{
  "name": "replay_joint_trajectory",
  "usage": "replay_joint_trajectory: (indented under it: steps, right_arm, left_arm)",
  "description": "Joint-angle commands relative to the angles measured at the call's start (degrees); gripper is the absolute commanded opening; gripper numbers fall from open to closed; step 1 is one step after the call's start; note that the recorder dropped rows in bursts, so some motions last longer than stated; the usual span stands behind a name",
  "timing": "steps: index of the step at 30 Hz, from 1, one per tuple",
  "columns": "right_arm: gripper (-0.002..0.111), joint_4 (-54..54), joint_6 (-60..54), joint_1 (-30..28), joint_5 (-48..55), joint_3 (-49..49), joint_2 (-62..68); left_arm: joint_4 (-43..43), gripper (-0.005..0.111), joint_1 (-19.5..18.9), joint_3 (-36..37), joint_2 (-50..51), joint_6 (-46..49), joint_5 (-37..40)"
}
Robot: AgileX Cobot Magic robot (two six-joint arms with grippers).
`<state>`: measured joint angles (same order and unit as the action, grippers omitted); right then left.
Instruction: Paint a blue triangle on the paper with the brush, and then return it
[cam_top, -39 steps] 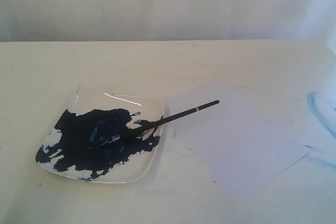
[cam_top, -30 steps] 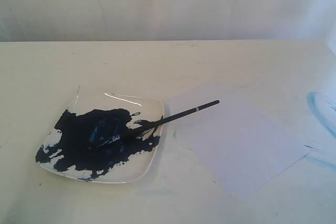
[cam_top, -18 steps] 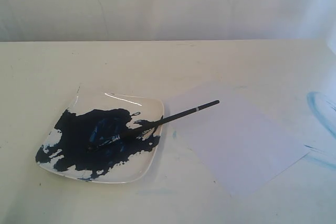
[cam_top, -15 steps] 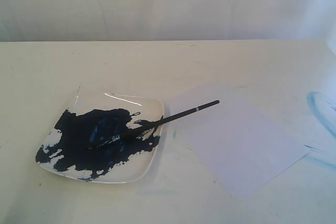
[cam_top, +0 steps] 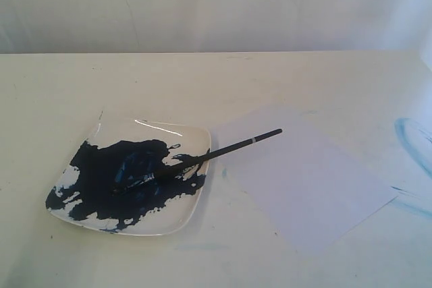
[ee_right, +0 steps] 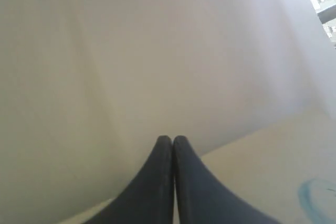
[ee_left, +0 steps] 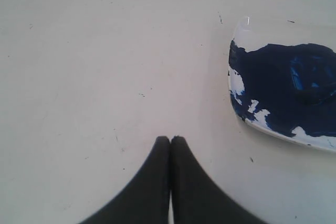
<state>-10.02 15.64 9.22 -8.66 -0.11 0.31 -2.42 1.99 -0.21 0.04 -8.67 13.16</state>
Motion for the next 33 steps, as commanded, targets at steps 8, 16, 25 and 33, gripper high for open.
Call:
replay_joint_trajectory:
  steps: [8, 16, 25, 33]
  right_arm:
    - [0.0, -0.5, 2.7, -0.3, -8.0, 0.1, -0.3]
    - [0.0, -0.7, 2.4, -0.3, -16.8, 0.1, -0.3]
    - [0.0, -0.5, -4.5, -0.3, 4.8, -13.1, 9.6]
    - [0.0, -4.1, -8.3, 0.9, 37.2, -27.3, 32.1]
  left_arm:
    - [0.4, 0.0, 0.2, 0.2, 0.0, -0.4, 0.1]
    - [0.4, 0.0, 0.2, 0.2, 0.0, -0.4, 0.1]
    - [0.4, 0.0, 0.2, 0.2, 0.0, -0.4, 0.1]
    - [0.4, 0.0, 0.2, 0.2, 0.0, -0.4, 0.1]
